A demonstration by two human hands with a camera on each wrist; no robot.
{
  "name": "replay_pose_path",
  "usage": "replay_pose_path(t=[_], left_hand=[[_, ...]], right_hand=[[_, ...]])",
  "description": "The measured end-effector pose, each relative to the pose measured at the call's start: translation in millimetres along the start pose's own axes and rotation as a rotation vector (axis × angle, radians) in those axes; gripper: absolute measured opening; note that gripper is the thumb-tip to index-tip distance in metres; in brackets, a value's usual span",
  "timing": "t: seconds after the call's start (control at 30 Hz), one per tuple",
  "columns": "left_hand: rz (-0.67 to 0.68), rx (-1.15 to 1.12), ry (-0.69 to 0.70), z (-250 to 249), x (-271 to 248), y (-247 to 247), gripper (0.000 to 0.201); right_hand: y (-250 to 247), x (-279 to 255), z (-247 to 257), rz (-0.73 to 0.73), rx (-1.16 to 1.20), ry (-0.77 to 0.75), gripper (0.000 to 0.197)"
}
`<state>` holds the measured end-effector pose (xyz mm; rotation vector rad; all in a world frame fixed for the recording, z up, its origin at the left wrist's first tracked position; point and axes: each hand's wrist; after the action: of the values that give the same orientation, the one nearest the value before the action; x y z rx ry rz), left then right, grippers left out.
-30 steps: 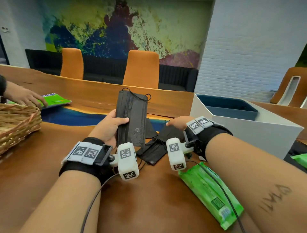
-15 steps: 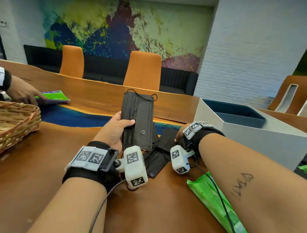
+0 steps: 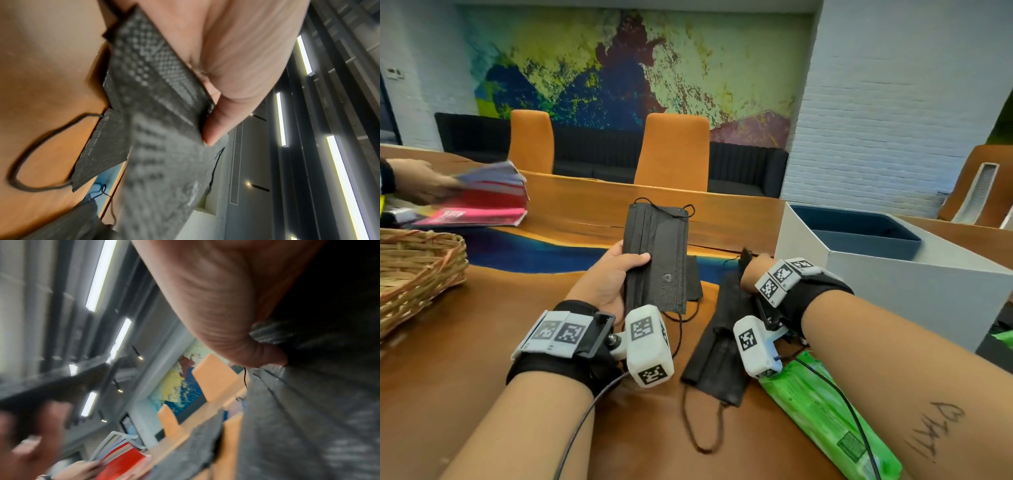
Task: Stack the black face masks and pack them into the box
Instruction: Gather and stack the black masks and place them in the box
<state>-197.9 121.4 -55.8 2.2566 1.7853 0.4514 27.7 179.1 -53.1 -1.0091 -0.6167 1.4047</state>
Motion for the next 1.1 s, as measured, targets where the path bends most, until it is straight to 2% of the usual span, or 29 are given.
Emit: replay_pose_path(t=[0.07,0.2,0.33,0.4,0.5,0.57,0.67,0.77,1.0,1.1], left_hand=[[-0.006,0.012,-0.026,0.5,-2.1,2.4,0.016],[0.029,-0.009,-0.051,-2.0,-8.0,13.1,0.019],[0.111,-0.016,-0.003,-8.0,-18.3,30.3,0.020],[0.136,-0.041,0.037,-10.9,-23.6,34.9,0.021],[0.110,-0.041,0.061,-13.7,-28.6,36.7,0.021],[0.058,-0.017,0.070,-11.9,-28.8,36.7,0.020],[-0.002,-0.015,0.084,-7.1,-26.6,37.4,0.019],[0.000,-0.031,0.093,-2.4,-24.7,39.3,0.019],[0.031,-0.086,0.126,-0.6,-21.5,38.7,0.026],[0.056,-0.125,0.141,-1.4,-24.0,39.5,0.033]], right_hand=[[-13.0,-27.3,6.0,-0.002,0.049,-0.018,0.050],[-44.6,-52.4,3.0,0.016,0.242,-0.133,0.023],[-59.0,-78.8,-5.1,0.047,0.653,-0.263,0.039],[-59.4,-89.6,-10.4,0.043,0.835,-0.347,0.033],[-57.3,-107.8,-18.4,-0.146,0.722,-0.441,0.025],[-57.9,-113.5,-22.0,-0.222,0.657,-0.505,0.023],[-64.5,-115.1,-27.8,-0.201,0.699,-0.524,0.016],[-71.2,-115.8,-35.9,-0.177,0.728,-0.520,0.006],[-76.6,-114.7,-39.9,-0.280,0.865,-0.617,0.008],[-83.4,-114.8,-39.8,-0.312,0.974,-0.628,0.018]])
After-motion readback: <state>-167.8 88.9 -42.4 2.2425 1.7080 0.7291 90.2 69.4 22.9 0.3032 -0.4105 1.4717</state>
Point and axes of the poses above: each hand's wrist, its own x-axis towards the middle knuckle, its own y-axis out of the palm, z = x × y, and after that the axes turned 9 degrees about z, right-handed
